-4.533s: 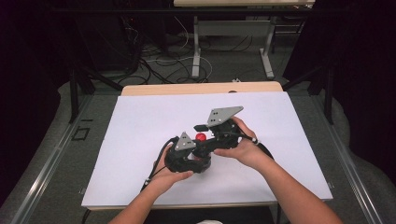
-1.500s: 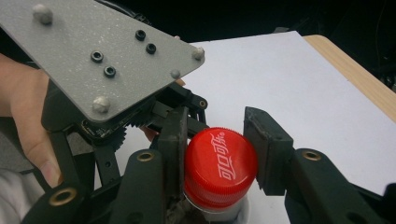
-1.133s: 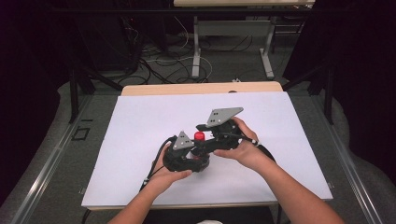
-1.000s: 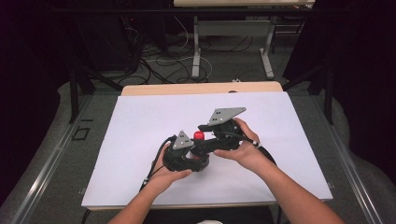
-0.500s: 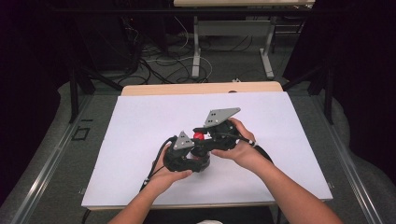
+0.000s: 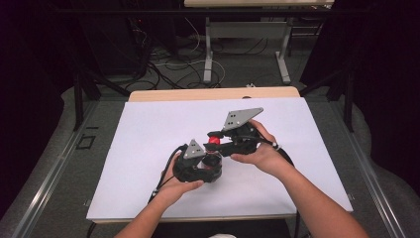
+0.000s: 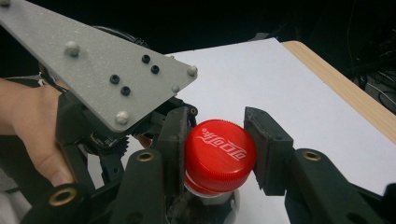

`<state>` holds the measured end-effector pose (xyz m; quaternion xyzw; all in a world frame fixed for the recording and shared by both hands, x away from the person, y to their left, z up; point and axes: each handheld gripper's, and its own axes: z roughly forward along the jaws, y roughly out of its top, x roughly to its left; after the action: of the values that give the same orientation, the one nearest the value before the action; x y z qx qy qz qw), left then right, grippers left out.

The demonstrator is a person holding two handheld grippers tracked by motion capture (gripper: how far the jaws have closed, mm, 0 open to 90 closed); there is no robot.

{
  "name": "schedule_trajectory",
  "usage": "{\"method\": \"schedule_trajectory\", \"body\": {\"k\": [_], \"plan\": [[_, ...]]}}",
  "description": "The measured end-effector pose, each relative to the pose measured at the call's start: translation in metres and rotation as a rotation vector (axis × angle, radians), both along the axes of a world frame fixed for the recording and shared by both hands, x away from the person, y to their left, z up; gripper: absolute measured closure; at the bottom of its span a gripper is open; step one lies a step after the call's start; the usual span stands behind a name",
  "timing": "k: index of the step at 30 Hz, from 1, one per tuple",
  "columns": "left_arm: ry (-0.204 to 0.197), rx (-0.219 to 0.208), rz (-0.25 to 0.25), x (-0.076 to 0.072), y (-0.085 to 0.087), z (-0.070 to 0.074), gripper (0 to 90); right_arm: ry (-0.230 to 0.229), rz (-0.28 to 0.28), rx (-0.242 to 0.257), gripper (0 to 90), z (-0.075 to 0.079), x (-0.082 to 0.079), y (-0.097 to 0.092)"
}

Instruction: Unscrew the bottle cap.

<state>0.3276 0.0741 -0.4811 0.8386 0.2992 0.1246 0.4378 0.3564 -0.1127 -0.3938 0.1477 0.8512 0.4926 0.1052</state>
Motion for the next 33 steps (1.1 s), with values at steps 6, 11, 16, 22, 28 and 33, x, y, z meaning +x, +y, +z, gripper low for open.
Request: {"method": "schedule_trajectory", "body": {"k": [6, 11, 16, 22, 28, 33], "plan": [[0.011, -0.008, 0.021, 0.003, 0.003, -0.002, 30.2, -0.005, -0.013, -0.013, 60.8, 0.001, 0.001, -0.005], [0.007, -0.004, 0.036, 0.007, 0.009, -0.002, 30.2, 0.0, -0.026, -0.021, 60.8, 0.0, 0.002, -0.009], [0.011, -0.006, 0.05, 0.01, 0.015, -0.001, 30.2, -0.003, -0.046, -0.042, 60.8, -0.004, 0.003, -0.013], [0.005, -0.022, 0.076, 0.013, 0.021, 0.002, 30.2, 0.01, -0.073, -0.058, 60.8, -0.01, 0.004, -0.017], [0.0, -0.035, 0.094, 0.014, 0.026, 0.005, 30.2, 0.023, -0.098, -0.078, 60.7, -0.019, 0.001, -0.023], [-0.002, -0.039, 0.099, 0.016, 0.029, 0.006, 30.2, 0.036, -0.112, -0.082, 60.7, -0.028, -0.003, -0.029]]}}
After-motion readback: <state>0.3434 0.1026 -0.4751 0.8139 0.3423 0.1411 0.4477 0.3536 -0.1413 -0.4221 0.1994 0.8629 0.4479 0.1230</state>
